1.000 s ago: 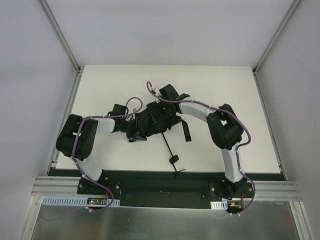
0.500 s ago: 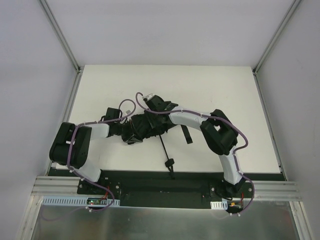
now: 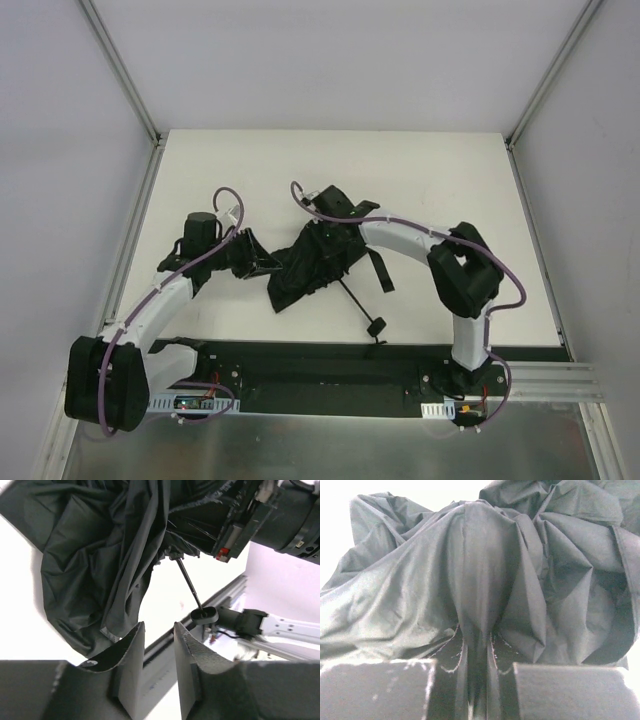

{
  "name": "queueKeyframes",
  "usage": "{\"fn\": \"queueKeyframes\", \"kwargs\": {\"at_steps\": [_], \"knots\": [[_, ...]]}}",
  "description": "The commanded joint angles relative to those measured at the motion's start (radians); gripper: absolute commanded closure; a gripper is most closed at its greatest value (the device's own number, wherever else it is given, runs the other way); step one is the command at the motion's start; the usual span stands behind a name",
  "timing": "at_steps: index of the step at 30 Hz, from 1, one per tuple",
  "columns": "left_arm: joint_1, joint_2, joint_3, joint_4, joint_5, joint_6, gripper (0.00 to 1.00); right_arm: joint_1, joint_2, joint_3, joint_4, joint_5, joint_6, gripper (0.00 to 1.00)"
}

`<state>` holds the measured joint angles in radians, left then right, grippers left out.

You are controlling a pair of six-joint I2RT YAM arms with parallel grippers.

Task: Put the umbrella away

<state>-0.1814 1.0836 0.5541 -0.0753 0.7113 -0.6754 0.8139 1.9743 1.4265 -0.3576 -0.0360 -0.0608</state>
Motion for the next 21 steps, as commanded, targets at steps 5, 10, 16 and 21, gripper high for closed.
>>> {"fn": "queueKeyframes", "kwargs": {"at_steps": [5,10,16,21], "knots": [[-0.058,-0.018,0.170,0.061,0.162,-0.262,0.56,-0.074,-0.336,0.001,-0.202,-0.079,0.010,1.00],[-0.254,0.157,0.407,0.062,0.091,-0.299,0.47,-0.090,-0.411,0.063,-0.259,-0.051,-0.023,1.00],[-0.268,0.336,0.472,0.046,0.030,-0.264,0.62,-0.128,-0.503,0.089,-0.282,-0.114,-0.031,1.00],[-0.251,0.510,0.588,0.037,0.057,-0.228,0.78,-0.185,-0.589,0.091,-0.294,-0.186,-0.043,1.00]]}}
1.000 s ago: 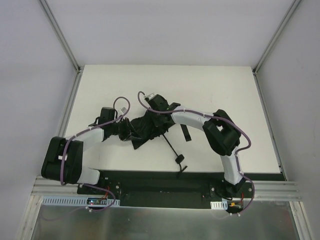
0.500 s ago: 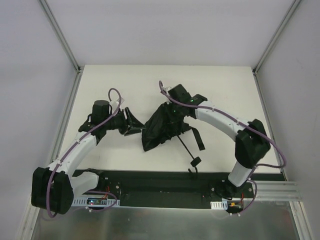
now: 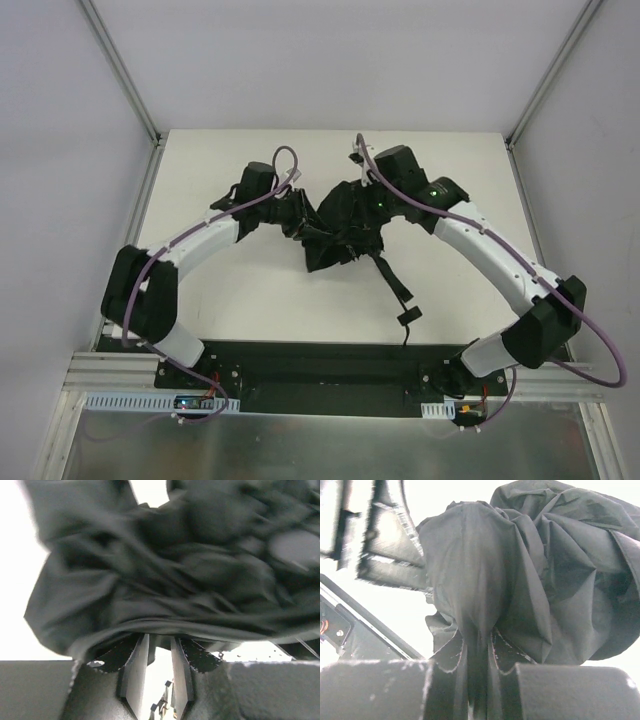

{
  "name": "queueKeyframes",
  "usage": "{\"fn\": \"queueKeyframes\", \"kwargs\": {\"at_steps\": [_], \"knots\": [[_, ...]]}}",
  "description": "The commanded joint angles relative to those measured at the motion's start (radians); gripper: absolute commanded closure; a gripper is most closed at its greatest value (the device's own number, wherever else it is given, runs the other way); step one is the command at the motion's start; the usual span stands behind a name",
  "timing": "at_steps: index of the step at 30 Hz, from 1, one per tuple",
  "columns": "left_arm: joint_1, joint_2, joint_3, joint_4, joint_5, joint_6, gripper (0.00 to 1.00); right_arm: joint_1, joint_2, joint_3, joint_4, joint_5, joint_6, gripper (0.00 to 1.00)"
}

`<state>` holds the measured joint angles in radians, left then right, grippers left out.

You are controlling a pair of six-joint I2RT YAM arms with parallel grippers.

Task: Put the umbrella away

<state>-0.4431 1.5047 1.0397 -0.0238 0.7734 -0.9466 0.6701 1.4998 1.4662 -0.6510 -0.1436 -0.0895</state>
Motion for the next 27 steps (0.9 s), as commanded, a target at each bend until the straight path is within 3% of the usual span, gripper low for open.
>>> {"fn": "queueKeyframes", "kwargs": {"at_steps": [1,4,8,19,24,27], "knots": [[0.007,0.112,0.132,-0.027,0.001,0.060,0.78,-0.058,-0.131,0.054,-0.007,-0.083,-0.024,1.00],[0.007,0.121,0.186,-0.048,0.020,0.074,0.72,-0.128,-0.151,0.071,-0.021,-0.100,-0.052,1.00],[0.015,0.020,0.197,-0.079,-0.017,0.098,0.60,-0.214,-0.116,0.163,-0.079,-0.051,-0.130,1.00],[0.032,-0.362,-0.055,-0.114,-0.108,0.077,0.55,-0.300,0.115,0.571,-0.199,0.454,-0.401,1.00],[0.055,-0.513,-0.196,-0.180,-0.220,0.002,0.55,-0.207,0.168,0.537,-0.084,0.753,-0.603,1.00],[0.084,-0.604,-0.271,-0.235,-0.278,-0.047,0.57,-0.080,0.165,0.311,0.190,1.005,-0.790,1.00]]}}
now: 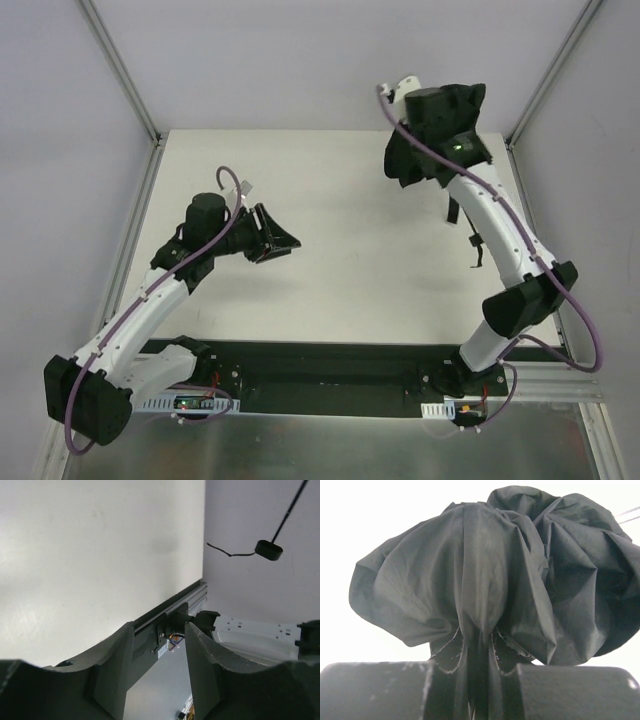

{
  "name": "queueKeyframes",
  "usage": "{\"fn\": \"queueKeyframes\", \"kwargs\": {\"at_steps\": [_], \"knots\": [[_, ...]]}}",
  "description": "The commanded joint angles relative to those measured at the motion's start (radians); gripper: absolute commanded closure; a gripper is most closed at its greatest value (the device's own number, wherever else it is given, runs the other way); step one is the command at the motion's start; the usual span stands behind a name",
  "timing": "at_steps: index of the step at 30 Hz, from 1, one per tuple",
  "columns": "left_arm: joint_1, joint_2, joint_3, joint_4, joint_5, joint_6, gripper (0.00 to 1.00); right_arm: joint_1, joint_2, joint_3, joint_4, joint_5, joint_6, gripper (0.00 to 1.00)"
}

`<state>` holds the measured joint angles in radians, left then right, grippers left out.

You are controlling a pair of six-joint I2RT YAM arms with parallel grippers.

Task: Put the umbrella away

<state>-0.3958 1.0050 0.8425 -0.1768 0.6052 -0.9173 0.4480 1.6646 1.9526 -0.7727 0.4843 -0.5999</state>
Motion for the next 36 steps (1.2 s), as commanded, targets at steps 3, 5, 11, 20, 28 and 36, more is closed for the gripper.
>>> {"fn": "queueKeyframes", "kwargs": {"at_steps": [3,5,11,20,28,36], "knots": [[0.075,-0.190,-0.147,-0.136,-0.162,-0.123,0.59,0.274,0.023,-0.401,0.580,0.489,-0.377,1.00],[0.109,-0.252,-0.196,-0.173,-0.186,-0.147,0.59,0.366,0.076,-0.502,0.694,0.569,-0.405,1.00],[0.158,-0.382,-0.316,-0.265,-0.249,-0.241,0.58,0.605,0.230,-0.638,0.637,0.564,-0.120,1.00],[0.160,-0.447,-0.422,-0.296,-0.257,-0.414,0.61,0.707,0.198,-0.822,0.524,0.060,0.179,1.00],[0.160,-0.375,-0.459,-0.170,-0.213,-0.477,0.24,0.588,0.231,-0.877,0.487,-0.617,0.275,1.00],[0.097,-0.066,-0.413,0.213,-0.156,-0.474,0.10,0.452,0.293,-0.888,0.449,-0.953,0.261,1.00]]}}
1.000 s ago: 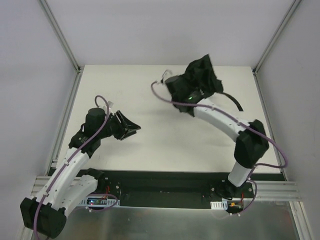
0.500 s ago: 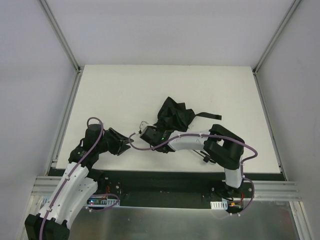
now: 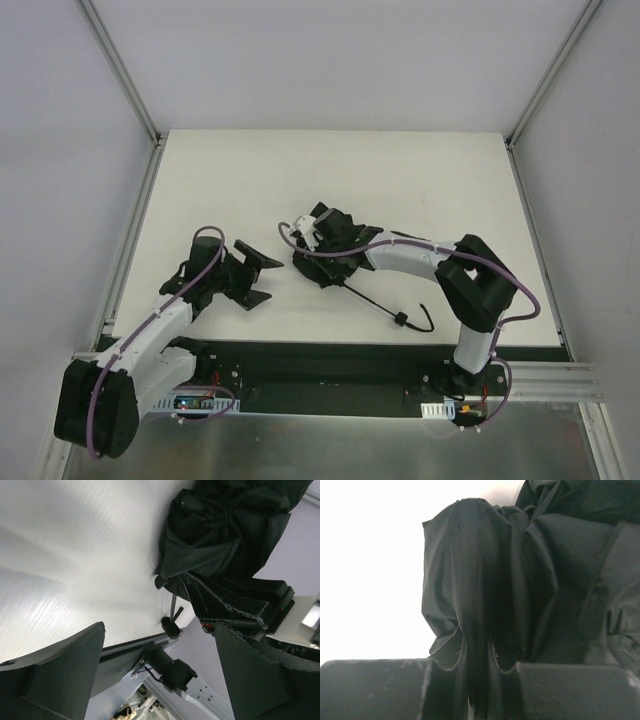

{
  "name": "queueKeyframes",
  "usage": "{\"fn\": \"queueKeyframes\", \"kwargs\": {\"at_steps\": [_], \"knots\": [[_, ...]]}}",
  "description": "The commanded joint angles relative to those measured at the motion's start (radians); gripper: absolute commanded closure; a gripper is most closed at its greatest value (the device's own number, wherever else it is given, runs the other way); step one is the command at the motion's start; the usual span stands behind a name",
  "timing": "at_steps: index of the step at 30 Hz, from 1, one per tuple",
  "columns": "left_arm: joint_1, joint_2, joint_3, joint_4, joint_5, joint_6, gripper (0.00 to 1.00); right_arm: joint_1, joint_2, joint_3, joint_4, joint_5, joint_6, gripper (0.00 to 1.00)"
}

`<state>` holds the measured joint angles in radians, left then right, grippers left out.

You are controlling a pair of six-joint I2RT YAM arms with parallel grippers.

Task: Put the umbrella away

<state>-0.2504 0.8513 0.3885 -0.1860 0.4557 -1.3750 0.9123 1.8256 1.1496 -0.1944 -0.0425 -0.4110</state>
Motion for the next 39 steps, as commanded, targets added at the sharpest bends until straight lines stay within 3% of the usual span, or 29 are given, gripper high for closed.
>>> {"fn": "queueKeyframes", "kwargs": {"at_steps": [1,4,8,11,17,22,27,33,39], "knots": [[-0.067,0.112,0.042,0.279,-0.031,-0.036,0.10,-0.021,0.136,-0.085,-0.129,-0.447,0.067,1.00],[-0.133,0.224,0.033,0.472,-0.081,-0.076,0.07,-0.050,0.152,-0.077,-0.129,-0.499,0.061,1.00],[-0.167,0.396,0.059,0.589,-0.071,-0.105,0.04,-0.082,0.172,-0.060,-0.131,-0.520,0.060,1.00],[-0.171,0.433,0.063,0.571,-0.106,-0.098,0.04,-0.098,0.179,-0.048,-0.131,-0.525,0.063,1.00],[-0.193,0.339,0.039,0.407,-0.271,-0.101,0.08,-0.115,0.189,-0.025,-0.132,-0.550,0.069,1.00],[-0.199,0.483,0.036,0.557,-0.224,-0.119,0.10,-0.121,0.193,-0.010,-0.135,-0.566,0.070,1.00],[-0.214,0.537,0.041,0.492,-0.233,-0.122,0.18,-0.138,0.202,0.010,-0.138,-0.591,0.072,1.00],[-0.208,0.649,0.133,0.301,-0.258,-0.012,0.39,-0.144,0.213,0.051,-0.154,-0.655,0.057,1.00],[-0.205,0.732,0.165,0.255,-0.206,0.036,0.78,-0.145,0.199,0.090,-0.187,-0.660,0.047,1.00]]}}
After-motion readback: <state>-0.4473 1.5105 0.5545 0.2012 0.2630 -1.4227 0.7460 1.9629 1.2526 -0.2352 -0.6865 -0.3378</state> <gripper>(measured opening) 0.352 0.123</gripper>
